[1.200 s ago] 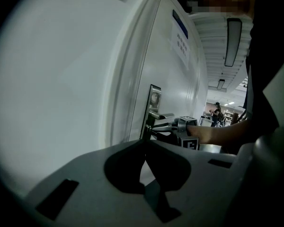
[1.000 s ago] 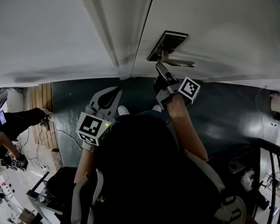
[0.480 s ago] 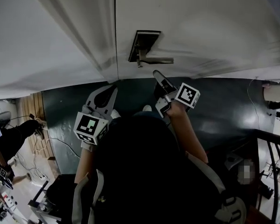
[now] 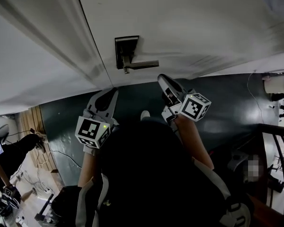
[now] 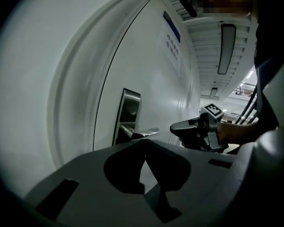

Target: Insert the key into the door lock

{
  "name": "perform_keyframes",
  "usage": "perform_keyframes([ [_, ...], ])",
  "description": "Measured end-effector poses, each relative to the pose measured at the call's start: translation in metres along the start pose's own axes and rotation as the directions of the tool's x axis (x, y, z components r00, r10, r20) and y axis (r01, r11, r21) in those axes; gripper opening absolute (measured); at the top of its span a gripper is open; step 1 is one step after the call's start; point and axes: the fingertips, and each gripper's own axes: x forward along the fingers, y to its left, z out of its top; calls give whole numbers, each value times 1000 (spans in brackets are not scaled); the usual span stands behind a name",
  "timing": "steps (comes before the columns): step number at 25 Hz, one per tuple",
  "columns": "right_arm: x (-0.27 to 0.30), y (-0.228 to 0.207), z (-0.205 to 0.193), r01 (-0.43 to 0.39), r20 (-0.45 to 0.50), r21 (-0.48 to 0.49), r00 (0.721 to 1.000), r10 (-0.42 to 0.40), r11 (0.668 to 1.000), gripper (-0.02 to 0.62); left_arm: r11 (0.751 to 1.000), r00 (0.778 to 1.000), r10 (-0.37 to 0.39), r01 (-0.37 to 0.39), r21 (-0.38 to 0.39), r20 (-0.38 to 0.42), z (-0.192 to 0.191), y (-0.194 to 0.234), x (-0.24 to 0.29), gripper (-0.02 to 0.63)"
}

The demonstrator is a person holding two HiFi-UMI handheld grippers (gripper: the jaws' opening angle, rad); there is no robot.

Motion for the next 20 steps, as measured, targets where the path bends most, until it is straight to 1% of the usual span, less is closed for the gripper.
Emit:
perform_keyframes([
  [4, -15, 9, 17, 29, 22, -158, 999, -26, 987, 31, 1000, 1000, -9, 9, 15, 16, 7, -4, 10, 8],
  [10, -33, 20, 36, 59, 47, -308, 998, -46, 950, 31, 999, 999, -23, 22, 33, 24, 15, -13, 23, 8],
  [13, -39, 24, 43, 80, 63, -394, 996, -60, 915, 31, 999, 999, -27, 26, 46, 30, 19, -14, 28, 8],
  [16, -45, 30, 49, 103, 76, -479, 994, -76, 872, 31, 998, 999, -31, 30, 57, 32, 21, -17, 32, 8],
  [20, -50, 35, 51, 120, 77, -567, 993, -92, 815, 31, 997, 999, -32, 29, 72, 38, 26, -17, 35, 9],
])
